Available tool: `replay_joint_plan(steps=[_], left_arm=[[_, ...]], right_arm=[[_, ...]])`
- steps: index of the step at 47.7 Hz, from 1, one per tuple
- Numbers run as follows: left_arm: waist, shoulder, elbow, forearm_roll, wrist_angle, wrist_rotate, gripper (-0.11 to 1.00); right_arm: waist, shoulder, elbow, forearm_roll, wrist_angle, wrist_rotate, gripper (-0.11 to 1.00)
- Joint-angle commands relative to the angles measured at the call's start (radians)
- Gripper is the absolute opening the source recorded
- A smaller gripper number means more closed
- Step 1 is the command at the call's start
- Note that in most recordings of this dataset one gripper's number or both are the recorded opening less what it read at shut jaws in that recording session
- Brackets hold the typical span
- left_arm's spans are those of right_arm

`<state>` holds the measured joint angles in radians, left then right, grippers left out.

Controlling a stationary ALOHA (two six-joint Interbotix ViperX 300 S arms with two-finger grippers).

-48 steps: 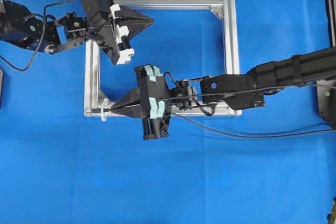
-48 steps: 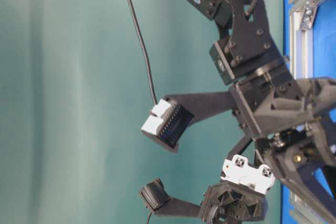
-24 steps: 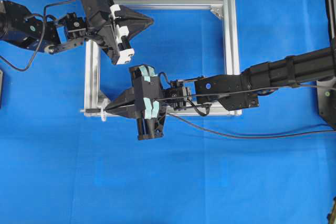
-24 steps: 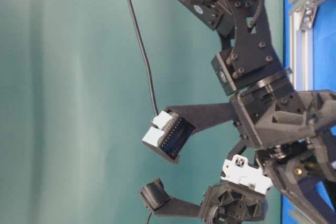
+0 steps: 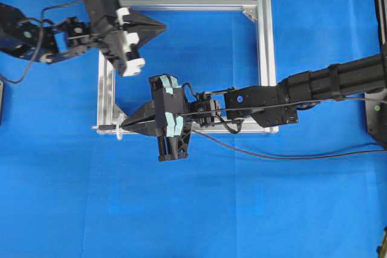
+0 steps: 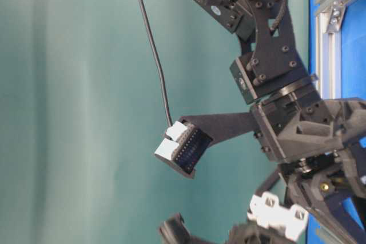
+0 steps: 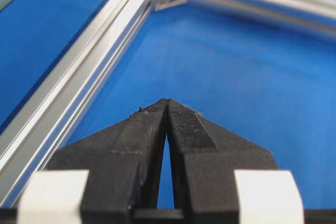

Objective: Insert the wire through the string loop located on the left side.
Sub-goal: 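Move the open left gripper toward the plug emerging from the loop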

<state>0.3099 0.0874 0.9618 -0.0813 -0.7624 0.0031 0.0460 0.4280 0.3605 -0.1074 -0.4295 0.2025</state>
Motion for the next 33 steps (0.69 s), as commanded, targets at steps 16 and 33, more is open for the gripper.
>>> replay_joint_plan(steps=[16, 33], left_arm=[[0.049, -0.218, 0.259, 0.002, -0.005, -0.002, 0.00], [0.078, -0.322, 0.373, 0.002, -0.005, -0.012, 0.00]], right_arm=[[-0.003, -0.020, -0.020, 0.000, 0.003, -0.002, 0.00], [-0.003, -0.020, -0.020, 0.000, 0.021, -0.002, 0.00]])
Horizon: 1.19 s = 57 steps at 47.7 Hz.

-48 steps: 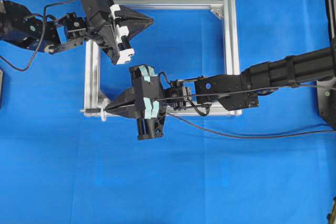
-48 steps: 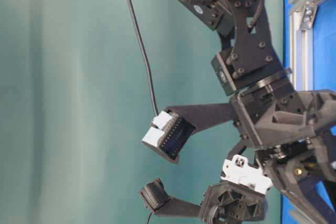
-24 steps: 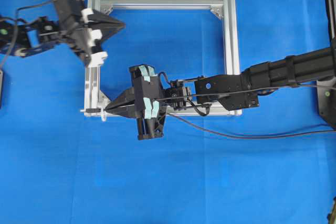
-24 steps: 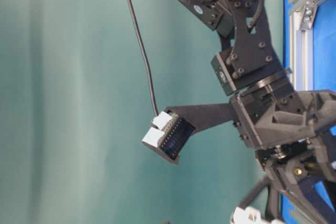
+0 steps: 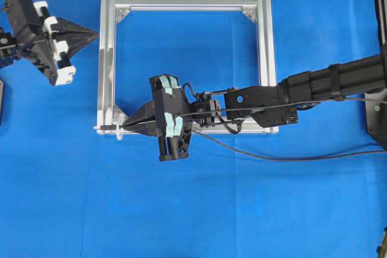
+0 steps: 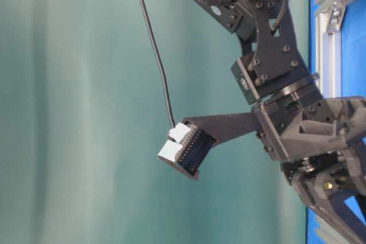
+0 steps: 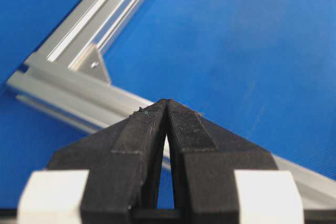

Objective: Insert the wire through the string loop located on the left side.
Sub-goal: 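Move the open left gripper toward the plug emerging from the loop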

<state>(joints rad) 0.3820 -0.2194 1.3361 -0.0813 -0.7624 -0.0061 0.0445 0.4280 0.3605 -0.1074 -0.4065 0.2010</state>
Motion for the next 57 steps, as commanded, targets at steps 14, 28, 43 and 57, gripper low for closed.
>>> replay_joint_plan(steps=[14, 28, 43, 57], left_arm=[[-0.051, -0.018, 0.000, 0.002, -0.002, -0.017, 0.00], [-0.336, -0.075, 0.021, 0.002, -0.002, -0.040, 0.00], [-0.569, -0.118, 0.023, 0.002, -0.002, -0.025, 0.00], [-0.586, -0.109, 0.017, 0.003, 0.009, -0.020, 0.00]], right_arm=[[-0.002, -0.020, -0.023, 0.000, -0.005, 0.002, 0.00], [-0.002, -0.020, -0.023, 0.000, -0.005, 0.002, 0.00], [-0.002, -0.020, -0.023, 0.000, -0.006, 0.002, 0.00], [-0.002, -0.020, -0.025, 0.000, -0.008, 0.002, 0.00]])
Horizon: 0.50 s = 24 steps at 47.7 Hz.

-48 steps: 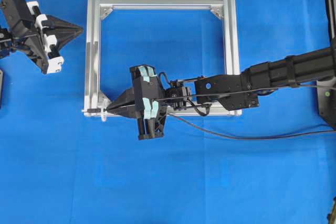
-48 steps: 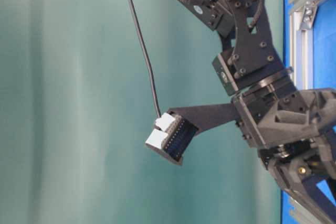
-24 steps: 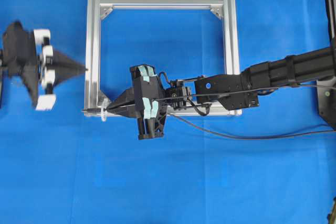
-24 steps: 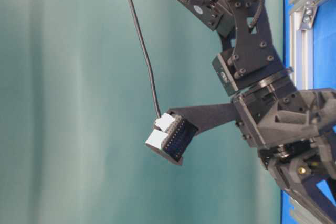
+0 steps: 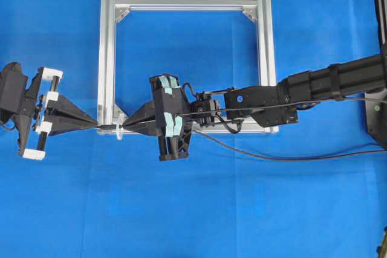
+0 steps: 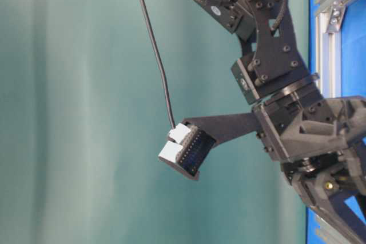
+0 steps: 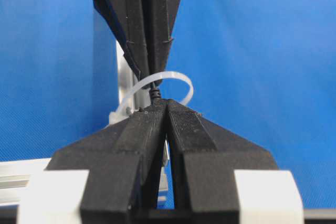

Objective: Insert the wire through the string loop located on the left side.
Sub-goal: 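Move the open left gripper toward the plug emerging from the loop, then close the left gripper on the plug beyond the loop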

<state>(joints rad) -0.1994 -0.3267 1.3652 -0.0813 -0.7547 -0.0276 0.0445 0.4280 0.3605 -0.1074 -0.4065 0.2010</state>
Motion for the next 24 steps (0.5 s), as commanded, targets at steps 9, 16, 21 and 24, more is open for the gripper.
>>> replay_joint_plan(steps=[9, 16, 21, 24], left_arm=[[-0.005, -0.003, -0.014, 0.003, 0.037, 0.003, 0.01], [-0.002, -0.003, -0.015, 0.003, 0.046, -0.008, 0.06], [0.000, -0.002, -0.018, 0.002, 0.046, -0.012, 0.32], [0.000, -0.002, -0.020, 0.003, 0.046, -0.011, 0.52]], right_arm=[[-0.002, -0.020, -0.025, 0.000, -0.008, 0.002, 0.00], [-0.002, -0.020, -0.025, 0.000, -0.008, 0.002, 0.00], [-0.002, -0.020, -0.025, 0.000, -0.008, 0.002, 0.00], [-0.002, -0.020, -0.025, 0.000, -0.008, 0.002, 0.00]])
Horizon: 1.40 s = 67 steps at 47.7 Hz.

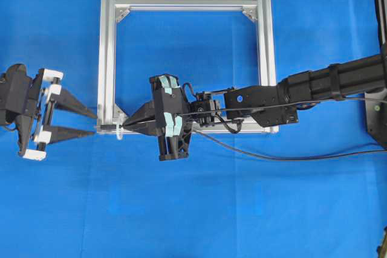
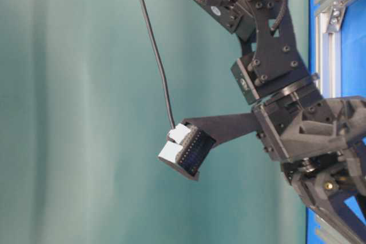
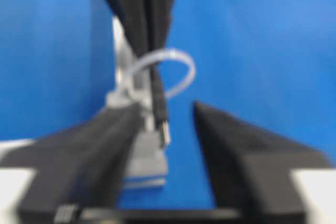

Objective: Insert the wire through the string loop located on the left side.
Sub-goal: 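Close the left gripper on the plug beyond the loop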

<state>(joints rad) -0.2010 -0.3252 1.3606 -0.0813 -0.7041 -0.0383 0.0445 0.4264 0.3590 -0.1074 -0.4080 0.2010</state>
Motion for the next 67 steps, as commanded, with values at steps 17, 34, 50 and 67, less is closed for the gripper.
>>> replay_joint_plan(steps=[17, 34, 50, 67], left_arm=[[0.011, 0.005, -0.034, 0.002, -0.005, -0.002, 0.91], [0.011, 0.161, -0.081, 0.003, -0.005, 0.000, 0.91], [0.011, 0.172, -0.083, 0.003, -0.011, 0.003, 0.90], [0.011, 0.172, -0.083, 0.003, -0.011, 0.005, 0.90]], right_arm=[[-0.002, -0.018, -0.023, 0.000, -0.006, 0.002, 0.00], [-0.002, -0.018, -0.021, 0.000, -0.009, 0.002, 0.00], [-0.002, -0.018, -0.023, 0.000, -0.009, 0.000, 0.00], [-0.002, -0.018, -0.021, 0.000, -0.008, 0.000, 0.00]])
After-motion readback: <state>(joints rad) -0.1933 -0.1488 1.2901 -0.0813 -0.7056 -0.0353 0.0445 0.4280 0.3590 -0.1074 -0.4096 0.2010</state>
